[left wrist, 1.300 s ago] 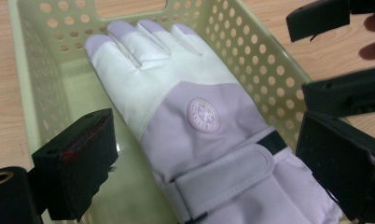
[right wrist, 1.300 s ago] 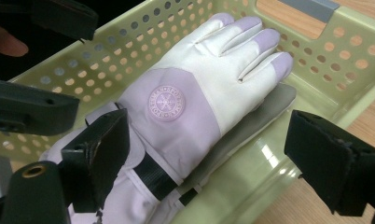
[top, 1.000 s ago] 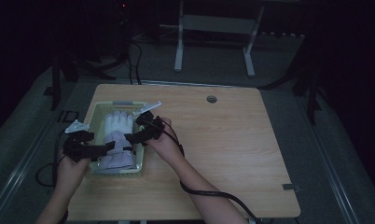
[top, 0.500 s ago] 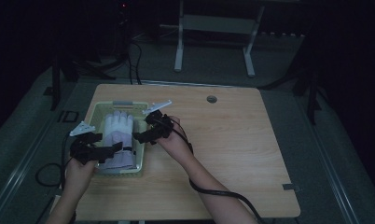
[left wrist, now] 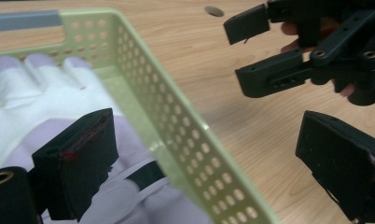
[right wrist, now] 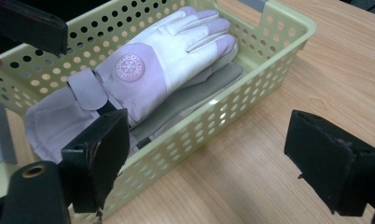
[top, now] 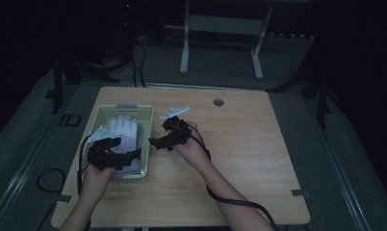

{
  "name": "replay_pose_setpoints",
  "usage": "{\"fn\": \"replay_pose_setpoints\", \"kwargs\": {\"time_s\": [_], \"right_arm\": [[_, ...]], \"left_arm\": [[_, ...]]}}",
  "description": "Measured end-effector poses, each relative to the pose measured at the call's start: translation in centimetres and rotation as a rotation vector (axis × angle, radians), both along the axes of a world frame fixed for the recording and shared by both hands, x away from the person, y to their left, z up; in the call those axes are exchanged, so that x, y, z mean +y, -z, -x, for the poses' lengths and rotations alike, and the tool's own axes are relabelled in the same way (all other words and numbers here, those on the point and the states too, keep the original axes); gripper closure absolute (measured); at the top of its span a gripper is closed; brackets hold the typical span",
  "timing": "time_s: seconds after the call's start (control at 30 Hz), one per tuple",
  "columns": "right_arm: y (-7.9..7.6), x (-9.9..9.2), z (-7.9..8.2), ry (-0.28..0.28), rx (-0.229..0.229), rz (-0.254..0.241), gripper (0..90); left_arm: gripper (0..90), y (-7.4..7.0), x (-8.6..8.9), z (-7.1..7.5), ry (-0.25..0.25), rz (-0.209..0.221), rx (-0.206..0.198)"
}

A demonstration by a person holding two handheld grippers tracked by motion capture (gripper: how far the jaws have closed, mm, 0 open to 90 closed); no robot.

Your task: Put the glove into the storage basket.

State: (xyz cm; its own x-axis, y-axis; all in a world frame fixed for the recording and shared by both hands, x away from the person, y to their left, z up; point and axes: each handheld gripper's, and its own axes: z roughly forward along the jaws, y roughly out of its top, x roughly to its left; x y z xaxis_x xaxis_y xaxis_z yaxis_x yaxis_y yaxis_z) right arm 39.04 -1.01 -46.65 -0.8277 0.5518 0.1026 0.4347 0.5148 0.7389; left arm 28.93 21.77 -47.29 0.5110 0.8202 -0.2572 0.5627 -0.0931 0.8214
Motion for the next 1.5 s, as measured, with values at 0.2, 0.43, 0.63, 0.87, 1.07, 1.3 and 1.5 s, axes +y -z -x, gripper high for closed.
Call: {"fn": "replay_pose_setpoints", "kwargs": {"time_s": [0.2, 0.43, 0.63, 0.87, 1.07, 1.3, 1.5], "right_arm": [[0.2, -1.9, 0.3, 0.003, -0.002, 0.001, 14.0], [0.9, -4.2, 0.7, 0.020, 0.005, -0.019, 14.1], [1.7, -6.1, 1.0, 0.038, 0.015, -0.024, 14.1], [2.7, -8.3, 1.5, 0.050, 0.024, -0.020, 14.1], [3.3, -10.2, 2.0, 0.059, 0.021, -0.008, 14.1], [4.2, -12.5, 2.9, 0.069, 0.015, -0.001, 14.2], [5.5, -15.2, 4.1, 0.074, -0.001, 0.027, 14.1]], "left_arm": [[5.7, -0.2, -1.8, 0.5, 0.049, -0.032, -0.031], [5.7, -0.2, -3.7, 1.1, 0.098, -0.042, -0.065], [6.1, -0.4, -5.0, 1.5, 0.134, -0.042, -0.091], [6.1, 0.1, -7.9, 1.7, 0.201, -0.036, -0.083], [6.1, 0.6, -10.8, 1.9, 0.268, -0.050, -0.069], [6.1, 1.7, -13.2, 1.9, 0.323, -0.059, -0.040], [6.1, 3.1, -14.8, 2.1, 0.356, -0.066, -0.021]]}}
